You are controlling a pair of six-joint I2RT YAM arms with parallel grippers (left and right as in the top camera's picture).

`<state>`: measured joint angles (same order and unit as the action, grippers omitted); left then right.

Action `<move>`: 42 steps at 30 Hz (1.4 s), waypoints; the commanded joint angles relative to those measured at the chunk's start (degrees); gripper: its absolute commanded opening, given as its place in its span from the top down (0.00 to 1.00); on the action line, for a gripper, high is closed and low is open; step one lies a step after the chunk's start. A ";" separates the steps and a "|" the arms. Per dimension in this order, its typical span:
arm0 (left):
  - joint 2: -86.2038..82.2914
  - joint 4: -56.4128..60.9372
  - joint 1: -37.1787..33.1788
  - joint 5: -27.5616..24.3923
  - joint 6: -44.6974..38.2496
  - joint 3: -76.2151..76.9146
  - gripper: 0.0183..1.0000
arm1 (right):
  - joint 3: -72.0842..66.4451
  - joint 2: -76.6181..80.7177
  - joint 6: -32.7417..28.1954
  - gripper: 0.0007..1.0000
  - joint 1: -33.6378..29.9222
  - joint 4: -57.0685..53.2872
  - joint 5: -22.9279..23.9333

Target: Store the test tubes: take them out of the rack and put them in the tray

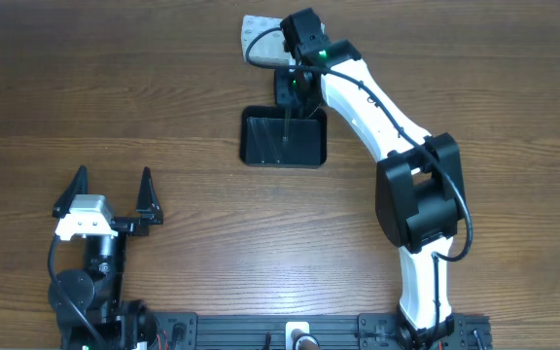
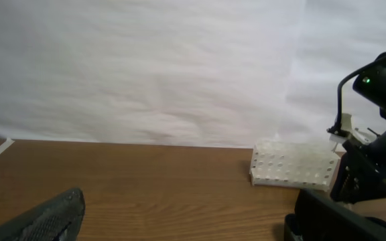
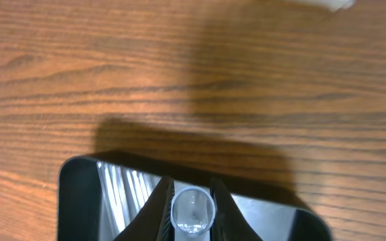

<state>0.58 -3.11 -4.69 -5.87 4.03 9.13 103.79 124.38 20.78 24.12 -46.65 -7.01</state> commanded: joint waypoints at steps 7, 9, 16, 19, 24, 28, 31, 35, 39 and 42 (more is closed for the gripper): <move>-0.42 0.28 -0.28 -0.83 -0.81 -0.42 0.00 | -3.43 1.11 3.41 0.99 0.59 -0.63 -7.43; -0.42 0.28 -0.28 -0.83 -0.81 -0.42 0.00 | -4.33 1.16 3.45 0.99 0.22 -0.26 -7.26; -0.42 0.28 -0.28 -0.83 -0.81 -0.42 0.00 | -6.91 1.33 3.41 0.98 -1.51 2.56 -6.60; -0.42 0.28 -0.28 -0.83 -0.81 -0.42 0.00 | -6.93 1.38 3.41 0.98 -1.88 2.62 -6.62; -0.42 0.28 -0.28 -0.83 -0.81 -0.42 0.00 | -6.95 1.44 3.39 0.92 -1.90 2.67 -6.62; -0.42 0.28 -0.28 -0.83 -0.81 -0.42 0.00 | -6.99 1.44 3.37 0.85 -1.73 2.67 -6.64; -0.42 0.28 -0.28 -0.83 -0.81 -0.42 0.00 | -6.99 1.44 3.32 0.81 -1.57 2.69 -6.64; -0.42 0.28 -0.28 -0.83 -0.81 -0.42 0.00 | -6.99 1.44 2.62 0.68 -1.42 3.04 -6.67; -0.42 0.28 -0.28 -0.83 -0.81 -0.42 0.00 | -6.93 1.31 0.92 0.60 -1.36 3.98 -7.10; -0.42 0.28 -0.28 -0.83 -0.81 -0.42 0.00 | -6.67 0.28 -0.61 0.59 -1.38 4.04 -7.10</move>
<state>0.58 -3.11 -4.69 -5.87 4.03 9.13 97.47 124.95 22.44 22.48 -42.89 -14.46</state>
